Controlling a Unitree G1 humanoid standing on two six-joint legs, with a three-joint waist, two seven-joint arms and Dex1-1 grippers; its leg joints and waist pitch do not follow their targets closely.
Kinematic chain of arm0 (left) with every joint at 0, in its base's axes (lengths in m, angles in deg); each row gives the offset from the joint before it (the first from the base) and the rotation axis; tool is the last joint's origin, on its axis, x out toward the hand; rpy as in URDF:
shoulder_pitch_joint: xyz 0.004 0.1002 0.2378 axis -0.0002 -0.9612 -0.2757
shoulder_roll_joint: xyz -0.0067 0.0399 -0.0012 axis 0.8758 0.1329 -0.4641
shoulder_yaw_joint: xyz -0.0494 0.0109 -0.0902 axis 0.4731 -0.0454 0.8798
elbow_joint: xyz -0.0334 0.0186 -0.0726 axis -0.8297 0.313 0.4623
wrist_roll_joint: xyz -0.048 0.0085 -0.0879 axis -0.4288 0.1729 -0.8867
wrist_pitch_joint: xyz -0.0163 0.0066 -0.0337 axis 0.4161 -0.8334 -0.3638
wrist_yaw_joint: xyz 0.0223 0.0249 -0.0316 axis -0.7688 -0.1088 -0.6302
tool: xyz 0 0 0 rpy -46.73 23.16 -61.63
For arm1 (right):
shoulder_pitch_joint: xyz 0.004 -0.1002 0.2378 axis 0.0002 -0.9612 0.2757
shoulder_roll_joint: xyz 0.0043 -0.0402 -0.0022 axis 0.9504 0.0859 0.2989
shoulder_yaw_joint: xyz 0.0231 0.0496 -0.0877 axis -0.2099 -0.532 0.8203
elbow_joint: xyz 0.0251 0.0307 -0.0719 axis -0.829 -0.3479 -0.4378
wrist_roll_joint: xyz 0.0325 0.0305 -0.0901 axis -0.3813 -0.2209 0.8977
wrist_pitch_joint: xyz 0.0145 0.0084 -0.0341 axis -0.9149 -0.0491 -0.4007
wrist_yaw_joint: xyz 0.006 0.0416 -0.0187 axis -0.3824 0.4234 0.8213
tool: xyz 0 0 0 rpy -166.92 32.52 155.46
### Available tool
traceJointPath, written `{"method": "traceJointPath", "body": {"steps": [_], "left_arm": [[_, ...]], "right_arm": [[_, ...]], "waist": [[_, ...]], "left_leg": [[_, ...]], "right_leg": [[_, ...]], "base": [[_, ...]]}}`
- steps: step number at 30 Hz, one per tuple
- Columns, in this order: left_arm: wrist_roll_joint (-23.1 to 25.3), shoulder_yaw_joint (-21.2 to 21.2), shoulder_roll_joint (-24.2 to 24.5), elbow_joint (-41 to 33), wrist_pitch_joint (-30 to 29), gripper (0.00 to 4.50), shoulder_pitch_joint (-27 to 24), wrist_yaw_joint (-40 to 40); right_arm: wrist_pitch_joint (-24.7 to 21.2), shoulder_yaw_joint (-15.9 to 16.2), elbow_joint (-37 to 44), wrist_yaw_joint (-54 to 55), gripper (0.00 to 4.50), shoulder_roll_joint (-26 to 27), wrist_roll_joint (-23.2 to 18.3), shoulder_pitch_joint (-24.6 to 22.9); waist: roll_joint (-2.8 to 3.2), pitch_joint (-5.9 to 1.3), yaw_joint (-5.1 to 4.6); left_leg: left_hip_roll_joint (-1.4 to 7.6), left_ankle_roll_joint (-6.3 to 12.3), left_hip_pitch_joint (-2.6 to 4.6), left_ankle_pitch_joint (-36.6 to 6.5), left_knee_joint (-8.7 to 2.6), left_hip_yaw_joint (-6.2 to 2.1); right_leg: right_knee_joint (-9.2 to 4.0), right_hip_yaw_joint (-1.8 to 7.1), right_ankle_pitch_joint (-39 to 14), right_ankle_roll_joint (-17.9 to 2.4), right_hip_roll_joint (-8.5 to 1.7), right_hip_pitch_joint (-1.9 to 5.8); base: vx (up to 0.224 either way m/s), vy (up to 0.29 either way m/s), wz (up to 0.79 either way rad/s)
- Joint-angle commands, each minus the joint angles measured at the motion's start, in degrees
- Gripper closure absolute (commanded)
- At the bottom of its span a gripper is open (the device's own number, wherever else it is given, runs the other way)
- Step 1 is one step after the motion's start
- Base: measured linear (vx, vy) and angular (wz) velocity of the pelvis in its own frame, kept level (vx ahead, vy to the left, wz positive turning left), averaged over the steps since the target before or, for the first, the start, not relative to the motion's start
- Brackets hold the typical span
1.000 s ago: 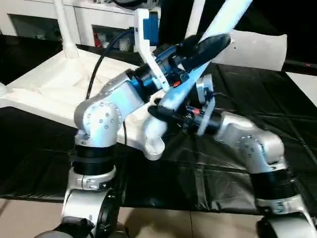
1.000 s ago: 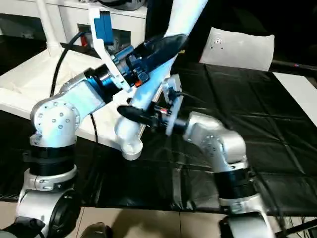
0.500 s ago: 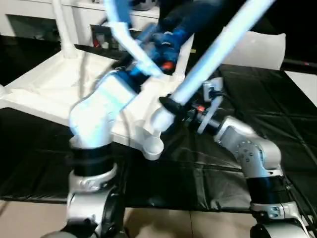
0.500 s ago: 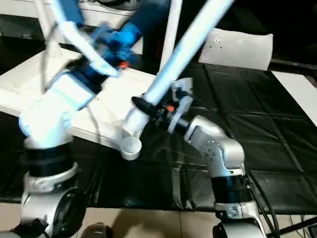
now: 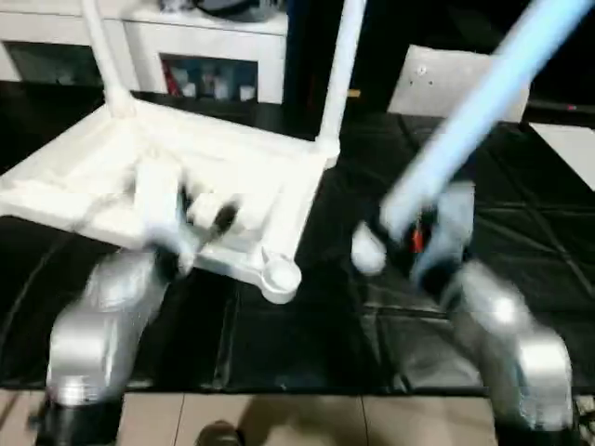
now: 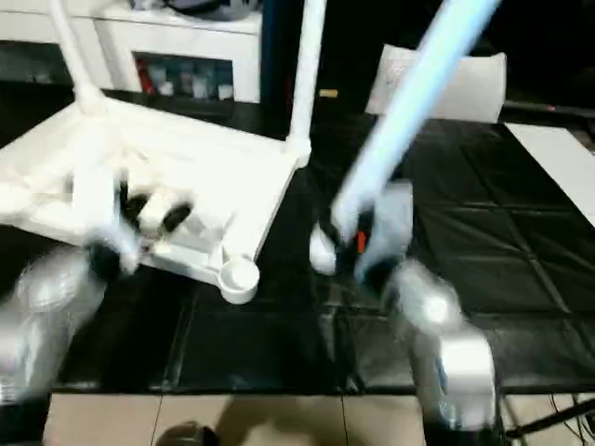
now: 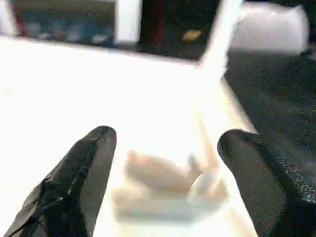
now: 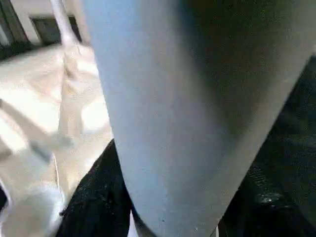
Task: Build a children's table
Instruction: Pick table leg
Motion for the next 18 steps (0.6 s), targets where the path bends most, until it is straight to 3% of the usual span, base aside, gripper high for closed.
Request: {"method": "traceJointPath", "body": {"steps": [1,2,5,6,11,14,15,16,17,18], "left_arm": [[1.67,-0.52,-0.34,-0.48,2.70,0.63,-0.41,-0.82],[3.70,-0.58,-0.82,0.76,6.01,0.63,-3.19,-2.27],[5.61,-1.84,-1.37,0.21,7.76,0.63,-5.74,-4.20],[5.64,-1.89,-1.50,0.06,7.68,0.63,-5.87,-4.37],[6.62,-3.28,-2.72,-0.50,9.35,0.63,-7.78,-3.83],[7.39,-3.73,-2.70,-0.09,11.07,0.63,-8.14,-3.21],[8.30,-4.39,-1.95,-0.44,10.86,0.63,-8.07,-3.22],[8.85,-4.84,-1.44,-0.71,10.61,0.63,-8.03,-3.24],[8.80,-5.05,-1.47,-1.04,10.38,0.63,-8.00,-3.17],[7.64,-4.35,-2.36,-1.02,9.74,0.63,-7.94,-3.35]], "right_arm": [[0.68,0.38,1.31,0.98,2.62,-0.72,1.66,-0.48],[1.69,1.42,0.74,2.27,2.62,-1.19,4.05,-2.59],[3.71,1.56,0.63,5.86,2.62,-0.24,6.96,-4.29],[3.80,1.50,0.67,6.22,2.62,-0.09,7.16,-4.39],[3.93,-1.59,0.07,5.95,2.62,2.73,3.22,-6.30],[4.68,0.21,-0.26,4.43,2.62,1.35,4.07,-6.30],[4.80,0.90,-0.15,4.03,2.62,1.20,4.26,-6.20],[4.79,1.28,-0.06,3.81,2.62,1.20,4.30,-6.13],[4.46,1.78,-0.01,3.24,2.62,1.44,3.80,-5.98],[4.38,2.19,-0.10,2.98,2.62,1.47,3.77,-5.87]], "waist": [[1.30,-3.08,-0.46],[1.18,-2.90,-0.55],[0.92,-2.73,-1.06],[1.02,-2.74,-1.16],[0.87,-2.45,-1.38],[0.82,-2.55,-1.37],[0.19,-2.45,-0.58],[1.44,-2.90,-0.84],[1.93,-3.50,-2.02],[2.58,-3.49,-2.38]], "left_leg": [[2.42,-5.31,2.42,-21.79,-4.84,-1.12],[2.46,-5.35,2.38,-23.02,-4.92,-1.30],[2.28,-5.36,2.64,-25.67,-4.83,-1.44],[2.29,-5.33,2.44,-25.44,-4.87,-1.51],[2.10,-5.04,2.78,-28.35,-4.73,-1.72],[2.19,-4.77,2.55,-27.55,-4.92,-1.69],[0.83,-1.74,-0.94,-26.22,-6.37,-3.51],[0.96,-0.82,-0.70,-26.10,-6.64,-3.96],[1.41,0.96,-0.35,-25.63,-6.09,-6.81],[2.15,1.20,0.05,-27.05,-6.67,-8.45]], "right_leg": [[-6.08,2.94,-15.43,-4.50,-5.35,0.35],[-6.41,2.99,-17.78,-4.04,-5.44,0.24],[-6.81,3.08,-23.08,-2.98,-5.53,-0.32],[-6.76,3.05,-23.14,-3.01,-5.67,-0.22],[-7.34,3.01,-27.13,-2.01,-5.68,-0.78],[-7.17,3.00,-24.39,-2.06,-5.58,-0.60],[-6.15,0.51,-22.95,-3.22,-6.90,2.23],[-5.99,-0.59,-21.85,-3.86,-5.94,1.90],[-5.16,-2.47,-12.66,-7.89,-5.69,2.25],[-4.38,-3.22,-9.90,-9.35,-4.71,2.21]], "base": [[0.000,0.000,0.00],[0.000,0.000,0.00],[0.000,0.000,0.00],[0.000,0.000,0.00],[0.000,0.000,0.00],[0.000,0.000,0.00],[0.000,0.000,0.00],[0.029,-0.010,0.37],[0.026,-0.012,0.38],[0.027,-0.043,0.55]]}}
